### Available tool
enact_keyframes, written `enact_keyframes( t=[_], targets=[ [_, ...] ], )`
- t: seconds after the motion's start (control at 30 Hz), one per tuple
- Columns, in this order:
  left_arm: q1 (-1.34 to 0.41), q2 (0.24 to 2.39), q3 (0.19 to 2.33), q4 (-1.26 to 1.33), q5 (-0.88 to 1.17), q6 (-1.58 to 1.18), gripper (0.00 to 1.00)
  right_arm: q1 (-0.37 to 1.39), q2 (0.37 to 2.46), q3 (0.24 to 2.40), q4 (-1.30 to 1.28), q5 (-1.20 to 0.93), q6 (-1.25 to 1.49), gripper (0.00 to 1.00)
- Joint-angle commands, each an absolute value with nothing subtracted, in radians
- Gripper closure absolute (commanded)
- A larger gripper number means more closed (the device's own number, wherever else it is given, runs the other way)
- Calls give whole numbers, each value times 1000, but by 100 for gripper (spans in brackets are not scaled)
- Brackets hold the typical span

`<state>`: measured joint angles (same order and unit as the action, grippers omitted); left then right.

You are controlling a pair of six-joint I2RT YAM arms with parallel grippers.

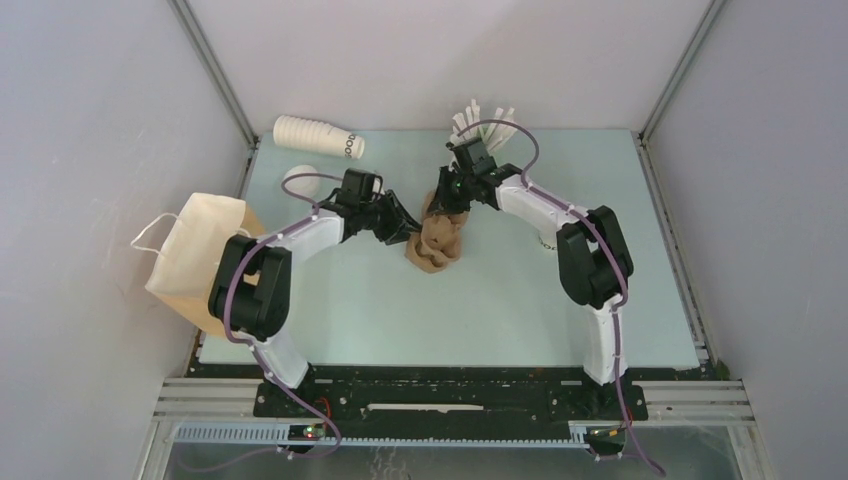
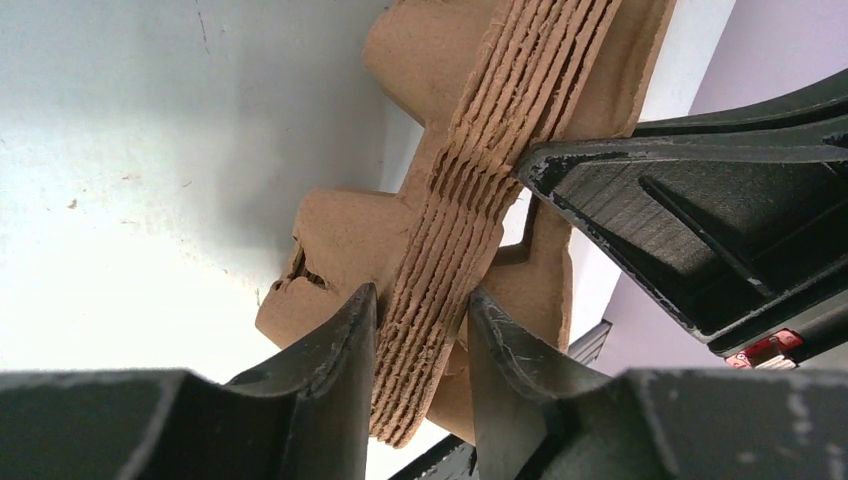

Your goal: Pack the takeout coffee

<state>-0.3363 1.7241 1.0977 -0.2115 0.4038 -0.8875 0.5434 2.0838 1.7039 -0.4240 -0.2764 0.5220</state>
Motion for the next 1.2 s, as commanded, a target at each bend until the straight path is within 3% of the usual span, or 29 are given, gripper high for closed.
enact_keyframes(
  t=[0.0, 0.2, 0.33, 0.5, 0.63, 0.83, 1.03, 1.17],
  targets=[
    [-316, 1741, 1041, -319, 232, -898, 64, 492, 1933, 1673, -290, -426, 577, 83],
    [-317, 1737, 1018, -300, 244, -902, 65, 476, 1938, 1610, -224, -476, 600, 76],
    [-316, 1733, 1019, -291, 250, -899, 65, 501, 1970, 1677, -289, -471, 562, 85],
    [-317, 1736, 1022, -267, 275, -896, 63, 539, 1954, 1824, -484, -369, 512, 84],
    [-311, 1715, 1041, -267, 294, -844, 55, 576, 1900, 1955, -684, -299, 407, 83],
    [-311, 1679, 1096, -258, 363, -705, 27, 540, 1729, 1929, -836, -253, 333, 82],
    [-362, 1722, 1217, -415, 224, -593, 22, 460, 1510, 1751, -866, -242, 335, 82],
    [-425, 1771, 1263, -473, 102, -548, 28, 404, 1385, 1653, -872, -250, 346, 81]
  ],
)
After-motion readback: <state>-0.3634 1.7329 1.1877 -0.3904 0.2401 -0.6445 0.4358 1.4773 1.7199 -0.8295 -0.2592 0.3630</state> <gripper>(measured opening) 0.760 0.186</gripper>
